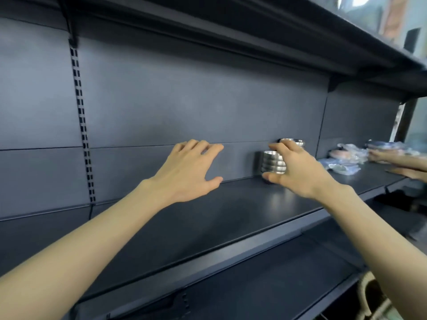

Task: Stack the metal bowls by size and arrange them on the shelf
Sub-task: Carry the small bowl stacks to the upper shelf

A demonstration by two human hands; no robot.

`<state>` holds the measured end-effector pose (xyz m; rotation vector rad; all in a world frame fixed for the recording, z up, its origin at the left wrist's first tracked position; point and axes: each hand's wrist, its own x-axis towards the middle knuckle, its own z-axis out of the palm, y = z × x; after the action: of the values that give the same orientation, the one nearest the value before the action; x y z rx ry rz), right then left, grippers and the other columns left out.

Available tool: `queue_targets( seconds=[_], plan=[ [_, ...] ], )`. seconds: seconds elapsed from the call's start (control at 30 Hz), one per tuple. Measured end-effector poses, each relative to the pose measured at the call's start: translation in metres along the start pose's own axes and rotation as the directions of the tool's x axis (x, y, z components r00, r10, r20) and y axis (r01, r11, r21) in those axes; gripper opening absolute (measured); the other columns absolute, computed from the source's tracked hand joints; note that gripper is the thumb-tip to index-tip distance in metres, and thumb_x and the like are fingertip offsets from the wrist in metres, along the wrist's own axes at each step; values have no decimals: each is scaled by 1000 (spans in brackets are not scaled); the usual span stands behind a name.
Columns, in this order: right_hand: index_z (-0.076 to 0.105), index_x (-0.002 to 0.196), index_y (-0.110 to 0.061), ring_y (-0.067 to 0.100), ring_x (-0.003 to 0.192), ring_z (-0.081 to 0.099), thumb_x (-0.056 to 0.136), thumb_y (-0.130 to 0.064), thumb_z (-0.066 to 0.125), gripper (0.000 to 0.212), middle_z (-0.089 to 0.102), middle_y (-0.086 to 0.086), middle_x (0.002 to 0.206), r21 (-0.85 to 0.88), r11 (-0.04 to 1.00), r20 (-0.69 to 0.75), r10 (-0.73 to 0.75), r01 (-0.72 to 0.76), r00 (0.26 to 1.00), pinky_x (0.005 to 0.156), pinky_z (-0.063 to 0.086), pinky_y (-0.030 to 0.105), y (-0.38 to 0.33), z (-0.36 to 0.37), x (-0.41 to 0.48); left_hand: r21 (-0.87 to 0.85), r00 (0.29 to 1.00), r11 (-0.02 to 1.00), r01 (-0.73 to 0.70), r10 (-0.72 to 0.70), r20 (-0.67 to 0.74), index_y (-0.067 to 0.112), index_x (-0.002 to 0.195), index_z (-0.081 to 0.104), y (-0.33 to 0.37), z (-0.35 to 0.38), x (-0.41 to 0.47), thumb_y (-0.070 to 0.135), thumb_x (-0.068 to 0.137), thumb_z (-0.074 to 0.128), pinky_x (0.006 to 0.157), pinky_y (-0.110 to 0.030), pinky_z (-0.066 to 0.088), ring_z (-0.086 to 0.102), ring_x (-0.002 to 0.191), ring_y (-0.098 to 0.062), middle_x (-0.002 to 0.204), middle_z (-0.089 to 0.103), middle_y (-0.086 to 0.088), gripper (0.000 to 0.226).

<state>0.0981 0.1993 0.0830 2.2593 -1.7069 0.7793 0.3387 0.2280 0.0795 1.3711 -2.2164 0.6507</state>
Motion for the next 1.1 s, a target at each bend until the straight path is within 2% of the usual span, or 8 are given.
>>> queue_targets(
  seconds=[0.1,0.27,0.43,0.57,0.73,0.93,1.1],
  plan=[
    [40,140,-19,29,131,41,80,-41,71,71,38,3,146,18,1000,-1,21,-21,1000,101,42,49,49,11,24,-30,1000,999,-13,14,12,24,145,26,16,34,45,51,90,48,107,-31,21,33,130,-18,141,40,4,65],
    [38,143,-21,30,131,41,83,-41,68,71,38,2,146,12,999,33,31,-31,999,101,42,47,133,36,57,-64,999,998,-6,9,44,24,144,28,51,95,108,50,90,49,106,-33,24,35,129,-19,141,41,3,64],
    [32,147,-24,28,130,42,85,-40,68,73,39,3,145,14,1000,110,0,-1,994,98,45,46,213,53,89,-106,995,992,63,-54,83,24,144,27,91,149,163,51,90,49,105,-33,27,38,125,-19,135,45,3,65],
    [37,143,-20,30,128,44,85,-41,67,69,42,6,141,37,999,130,5,-10,991,99,44,46,264,66,117,-158,989,981,108,-89,121,24,146,26,115,185,201,51,90,50,105,-34,28,37,127,-18,138,43,3,67],
    [34,146,-17,29,131,42,86,-43,66,73,39,7,145,44,999,147,18,-25,989,102,42,45,314,92,154,-228,982,962,148,-115,150,25,143,30,133,232,244,51,88,53,103,-34,32,40,125,-18,135,45,4,65],
    [36,145,-17,31,129,44,86,-43,67,72,41,9,143,93,992,145,66,-80,987,102,42,45,367,117,186,-411,977,895,172,-100,191,26,143,32,159,286,285,49,86,58,103,-35,38,39,130,-13,142,41,9,66],
    [38,144,-16,28,124,48,85,-41,69,71,42,8,144,163,981,140,80,-103,987,97,43,39,414,126,215,-526,959,808,266,-164,233,23,144,30,189,323,318,48,87,59,106,-37,38,40,132,-14,146,38,6,68]
  ],
)
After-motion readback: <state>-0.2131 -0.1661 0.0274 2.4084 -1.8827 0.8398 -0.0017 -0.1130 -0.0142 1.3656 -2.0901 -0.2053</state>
